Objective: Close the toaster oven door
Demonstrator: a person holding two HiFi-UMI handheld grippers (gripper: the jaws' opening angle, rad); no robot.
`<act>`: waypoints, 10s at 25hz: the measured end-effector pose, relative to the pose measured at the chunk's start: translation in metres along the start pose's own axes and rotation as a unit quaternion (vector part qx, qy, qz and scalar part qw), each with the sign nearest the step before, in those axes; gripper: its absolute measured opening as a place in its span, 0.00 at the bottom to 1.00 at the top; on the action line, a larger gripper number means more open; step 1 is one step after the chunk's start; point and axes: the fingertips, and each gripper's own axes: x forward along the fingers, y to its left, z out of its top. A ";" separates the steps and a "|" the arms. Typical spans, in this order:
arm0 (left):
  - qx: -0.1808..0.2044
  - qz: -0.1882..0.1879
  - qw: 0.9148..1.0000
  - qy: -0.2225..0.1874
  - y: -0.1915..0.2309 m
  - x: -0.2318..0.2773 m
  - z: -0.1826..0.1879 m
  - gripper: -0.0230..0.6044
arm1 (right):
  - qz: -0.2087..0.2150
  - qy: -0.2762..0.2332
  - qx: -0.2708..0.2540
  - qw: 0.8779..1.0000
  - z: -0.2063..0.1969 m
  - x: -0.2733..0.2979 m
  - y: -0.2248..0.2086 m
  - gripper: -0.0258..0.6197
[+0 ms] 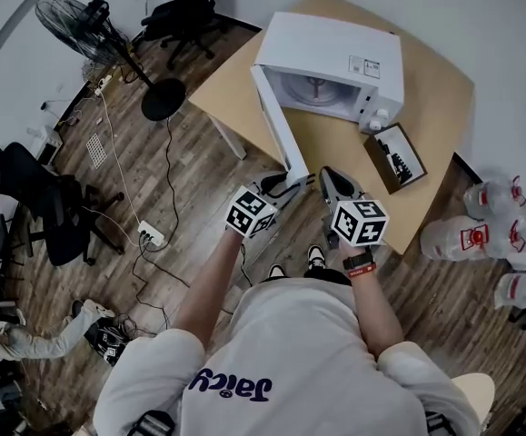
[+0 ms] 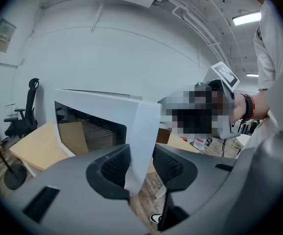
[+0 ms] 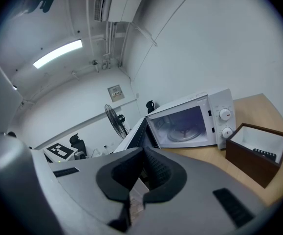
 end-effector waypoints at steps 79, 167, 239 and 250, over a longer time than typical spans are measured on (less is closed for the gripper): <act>-0.019 0.035 0.999 -0.006 -0.018 0.114 0.050 0.28 | -0.062 -0.007 0.010 0.998 0.024 -0.031 -0.121 0.06; -0.048 0.079 0.995 -0.037 0.016 0.236 0.108 0.25 | -0.060 -0.017 -0.013 0.998 0.071 -0.006 -0.214 0.06; -0.086 0.070 0.994 -0.022 0.035 0.240 0.133 0.22 | -0.112 -0.046 -0.010 0.993 0.092 -0.037 -0.199 0.06; -0.079 0.081 0.991 -0.073 -0.006 0.139 0.131 0.14 | -0.137 -0.054 -0.021 0.989 0.081 -0.073 -0.162 0.06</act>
